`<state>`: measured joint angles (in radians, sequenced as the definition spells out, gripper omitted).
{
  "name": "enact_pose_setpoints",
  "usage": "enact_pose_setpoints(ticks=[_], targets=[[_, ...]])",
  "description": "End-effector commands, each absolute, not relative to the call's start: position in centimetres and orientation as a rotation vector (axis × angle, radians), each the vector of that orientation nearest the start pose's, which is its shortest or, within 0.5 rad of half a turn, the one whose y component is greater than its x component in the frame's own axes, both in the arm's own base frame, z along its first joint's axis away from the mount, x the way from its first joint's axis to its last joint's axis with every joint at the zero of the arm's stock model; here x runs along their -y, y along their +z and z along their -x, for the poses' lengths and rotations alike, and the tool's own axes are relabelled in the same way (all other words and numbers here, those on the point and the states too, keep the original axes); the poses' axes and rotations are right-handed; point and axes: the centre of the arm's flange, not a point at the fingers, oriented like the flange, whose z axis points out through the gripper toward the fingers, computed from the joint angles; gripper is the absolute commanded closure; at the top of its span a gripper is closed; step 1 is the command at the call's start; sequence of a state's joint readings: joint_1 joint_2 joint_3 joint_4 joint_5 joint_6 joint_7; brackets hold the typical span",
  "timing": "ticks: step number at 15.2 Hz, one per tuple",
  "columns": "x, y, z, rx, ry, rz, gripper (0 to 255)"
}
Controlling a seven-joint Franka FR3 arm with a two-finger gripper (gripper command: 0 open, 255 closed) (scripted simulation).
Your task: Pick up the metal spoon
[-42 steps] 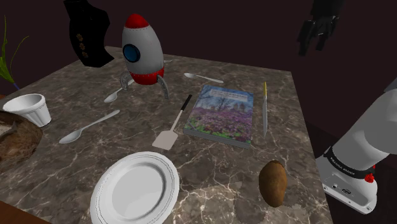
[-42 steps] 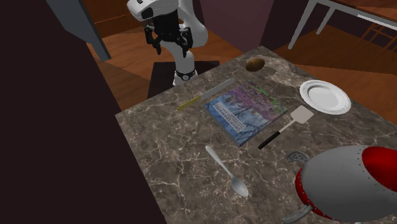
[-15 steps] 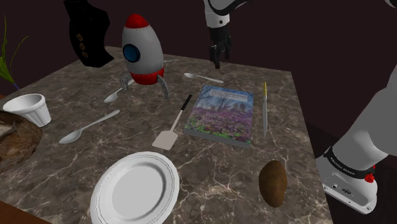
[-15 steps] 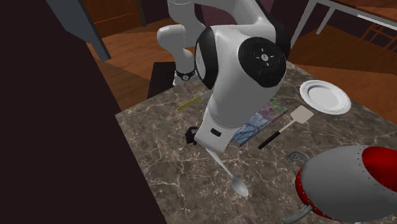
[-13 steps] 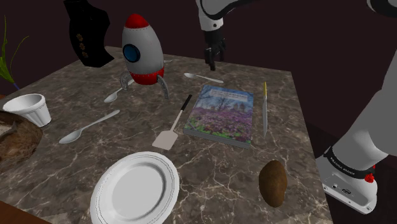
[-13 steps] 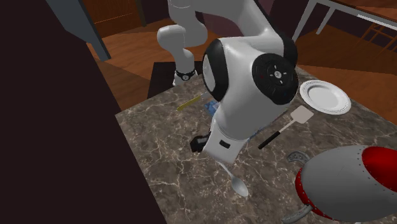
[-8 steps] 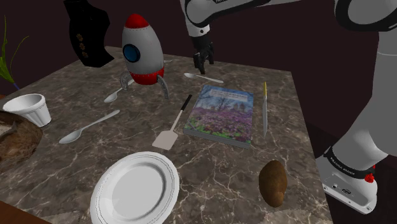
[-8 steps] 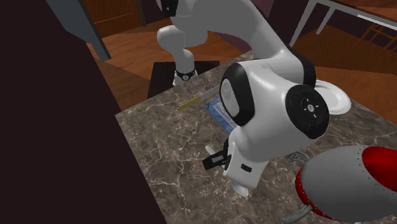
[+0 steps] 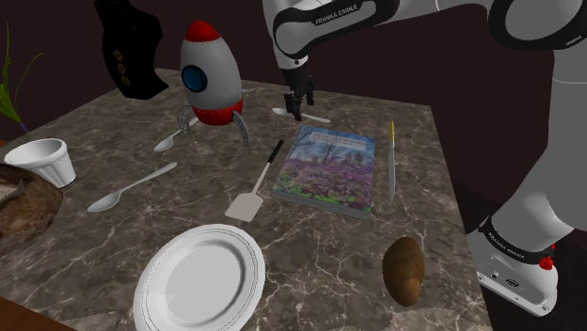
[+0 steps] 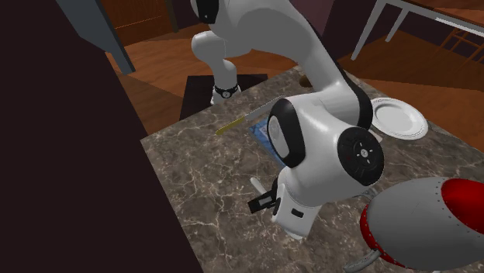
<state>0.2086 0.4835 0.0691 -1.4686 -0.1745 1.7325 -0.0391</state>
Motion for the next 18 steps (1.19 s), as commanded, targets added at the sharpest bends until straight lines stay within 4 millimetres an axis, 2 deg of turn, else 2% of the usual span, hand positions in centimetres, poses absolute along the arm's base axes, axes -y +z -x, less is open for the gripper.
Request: enact_pose_setpoints(ticks=[1,10,18], targets=[[-16.2,38.4,-65.1,0.587,0.329,3.232,255],[-16.2,38.4,-65.1,0.587,0.329,3.232,255],[-16.2,42.7,-65.1,0.587,0.329,3.232,255]])
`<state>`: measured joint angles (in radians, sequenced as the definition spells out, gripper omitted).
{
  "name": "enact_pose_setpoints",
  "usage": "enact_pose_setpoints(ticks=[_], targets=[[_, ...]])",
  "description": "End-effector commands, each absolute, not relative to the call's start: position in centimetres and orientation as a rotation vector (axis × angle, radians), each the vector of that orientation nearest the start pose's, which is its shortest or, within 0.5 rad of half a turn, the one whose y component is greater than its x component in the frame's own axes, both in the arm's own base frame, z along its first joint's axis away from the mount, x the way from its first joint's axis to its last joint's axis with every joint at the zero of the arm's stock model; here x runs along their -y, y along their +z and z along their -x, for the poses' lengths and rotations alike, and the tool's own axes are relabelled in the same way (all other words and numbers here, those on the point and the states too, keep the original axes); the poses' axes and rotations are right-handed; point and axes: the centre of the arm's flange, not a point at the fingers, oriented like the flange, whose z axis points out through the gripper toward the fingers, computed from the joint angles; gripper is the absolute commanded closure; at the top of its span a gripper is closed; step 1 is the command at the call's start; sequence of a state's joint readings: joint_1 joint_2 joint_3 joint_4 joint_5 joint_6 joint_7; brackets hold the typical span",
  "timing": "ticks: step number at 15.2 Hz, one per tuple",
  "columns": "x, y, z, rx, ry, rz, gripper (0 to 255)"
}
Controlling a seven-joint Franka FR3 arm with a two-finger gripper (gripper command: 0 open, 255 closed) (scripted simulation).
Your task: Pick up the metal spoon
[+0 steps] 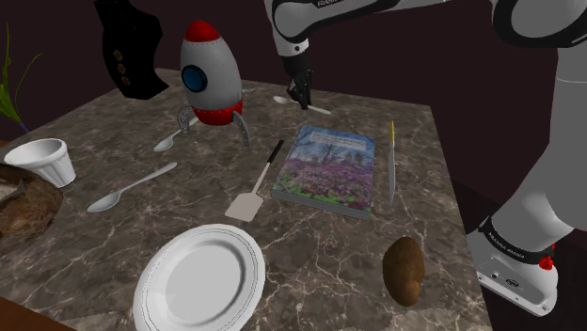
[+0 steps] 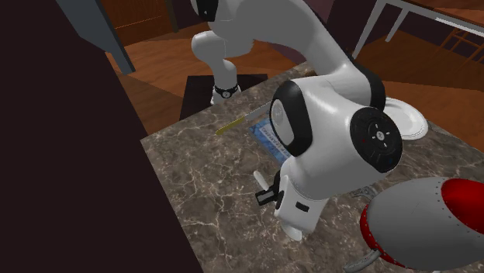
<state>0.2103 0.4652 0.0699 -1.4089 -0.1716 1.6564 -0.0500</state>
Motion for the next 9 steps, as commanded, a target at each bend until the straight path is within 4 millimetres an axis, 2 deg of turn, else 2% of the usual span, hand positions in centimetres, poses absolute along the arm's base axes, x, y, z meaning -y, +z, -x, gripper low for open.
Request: enact_pose_setpoints(ticks=[1,7,9], targets=[[-16.2,43.2,-65.1,0.587,0.329,3.232,255],[-16.2,46.3,-65.1,0.587,0.329,3.232,255],[-16.2,46.4,-65.1,0.587,0.329,3.232,255]])
